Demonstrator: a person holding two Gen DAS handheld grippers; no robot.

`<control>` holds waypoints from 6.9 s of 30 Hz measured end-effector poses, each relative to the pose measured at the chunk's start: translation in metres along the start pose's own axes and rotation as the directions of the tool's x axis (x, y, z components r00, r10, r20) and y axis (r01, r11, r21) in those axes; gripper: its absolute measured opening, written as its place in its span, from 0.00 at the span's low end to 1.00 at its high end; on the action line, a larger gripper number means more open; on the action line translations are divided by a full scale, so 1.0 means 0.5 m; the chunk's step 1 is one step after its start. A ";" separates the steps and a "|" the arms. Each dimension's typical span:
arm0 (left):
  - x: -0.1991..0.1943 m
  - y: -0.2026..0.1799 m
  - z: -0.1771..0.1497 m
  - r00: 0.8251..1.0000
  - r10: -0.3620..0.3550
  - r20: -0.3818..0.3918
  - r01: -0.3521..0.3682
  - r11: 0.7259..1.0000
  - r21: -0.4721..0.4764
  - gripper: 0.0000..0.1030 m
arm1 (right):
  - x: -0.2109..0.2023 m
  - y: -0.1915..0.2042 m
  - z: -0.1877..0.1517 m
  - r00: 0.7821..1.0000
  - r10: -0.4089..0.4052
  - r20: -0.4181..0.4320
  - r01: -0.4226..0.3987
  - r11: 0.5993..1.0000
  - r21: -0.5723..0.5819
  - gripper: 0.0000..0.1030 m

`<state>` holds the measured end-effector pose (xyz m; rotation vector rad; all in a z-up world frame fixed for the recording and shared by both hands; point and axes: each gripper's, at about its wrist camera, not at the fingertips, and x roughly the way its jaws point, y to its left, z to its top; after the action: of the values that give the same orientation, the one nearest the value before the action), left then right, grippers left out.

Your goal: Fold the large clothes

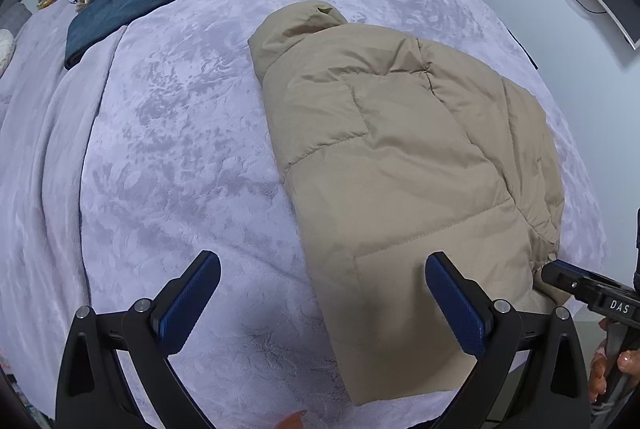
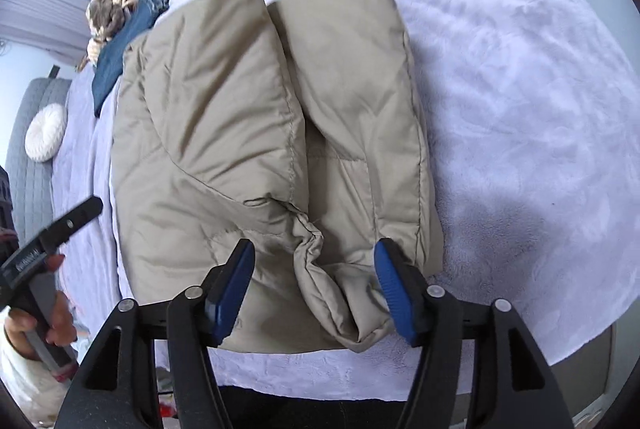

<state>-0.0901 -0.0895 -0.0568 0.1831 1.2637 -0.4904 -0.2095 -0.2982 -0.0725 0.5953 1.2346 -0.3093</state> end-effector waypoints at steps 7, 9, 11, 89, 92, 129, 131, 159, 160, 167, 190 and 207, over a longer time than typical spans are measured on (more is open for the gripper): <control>-0.008 0.047 -0.027 1.000 -0.011 -0.013 0.011 1.000 -0.016 0.99 | -0.009 0.034 -0.035 0.999 0.013 0.036 -0.015 0.998 0.067 0.67; -0.001 0.054 -0.028 1.000 -0.006 -0.017 0.006 1.000 -0.011 0.99 | -0.008 0.038 -0.034 1.000 0.007 0.029 -0.009 0.998 0.066 0.67; 0.012 0.054 -0.027 1.000 0.003 -0.028 -0.004 1.000 -0.005 0.99 | -0.022 0.020 -0.026 1.000 0.007 0.026 -0.008 0.998 0.061 0.67; 0.277 0.136 0.046 0.697 -0.717 -0.015 0.656 0.646 -0.391 1.00 | 0.238 -0.051 0.310 0.834 0.414 -0.365 -0.473 0.877 -0.087 1.00; 0.297 0.122 0.042 0.684 -0.729 -0.014 0.660 0.628 -0.413 1.00 | 0.267 -0.048 0.309 0.829 0.406 -0.384 -0.467 0.881 -0.076 1.00; 0.068 -0.045 0.146 0.917 -0.399 -0.004 0.394 0.907 -0.148 0.83 | 0.222 -0.006 0.289 0.768 0.540 -0.344 -0.544 0.834 0.095 0.70; 0.054 -0.032 0.148 0.914 -0.405 0.010 0.401 0.903 -0.151 0.83 | 0.211 -0.015 0.287 0.763 0.548 -0.343 -0.555 0.827 0.087 0.70; 0.060 0.567 0.236 0.977 -0.198 0.076 0.211 0.949 -0.234 0.83 | 0.371 0.414 0.286 0.791 0.505 -0.346 -0.561 0.824 -0.081 0.70; 0.077 0.577 0.232 0.980 -0.187 0.061 0.197 0.947 -0.252 0.84 | 0.388 0.419 0.285 0.804 0.478 -0.353 -0.537 0.839 -0.087 0.70; 0.103 0.589 0.214 0.980 -0.183 0.077 0.197 0.937 -0.288 0.86 | 0.340 0.389 0.285 0.900 0.277 -0.337 -0.358 0.911 -0.206 0.70; 0.007 0.612 0.225 0.969 0.046 0.242 0.057 0.913 -0.404 0.90 | 0.323 0.614 0.326 0.971 0.183 -0.156 -0.219 0.940 -0.262 0.09; 0.113 0.537 0.248 0.986 0.083 0.144 -0.038 0.956 -0.292 0.90 | 0.396 0.533 0.302 0.985 0.052 -0.162 -0.095 0.959 -0.268 0.00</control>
<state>0.1505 0.0841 -0.1083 -0.0618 1.1584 -0.2570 0.1127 -0.1513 -0.1601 0.4282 1.3722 -0.0261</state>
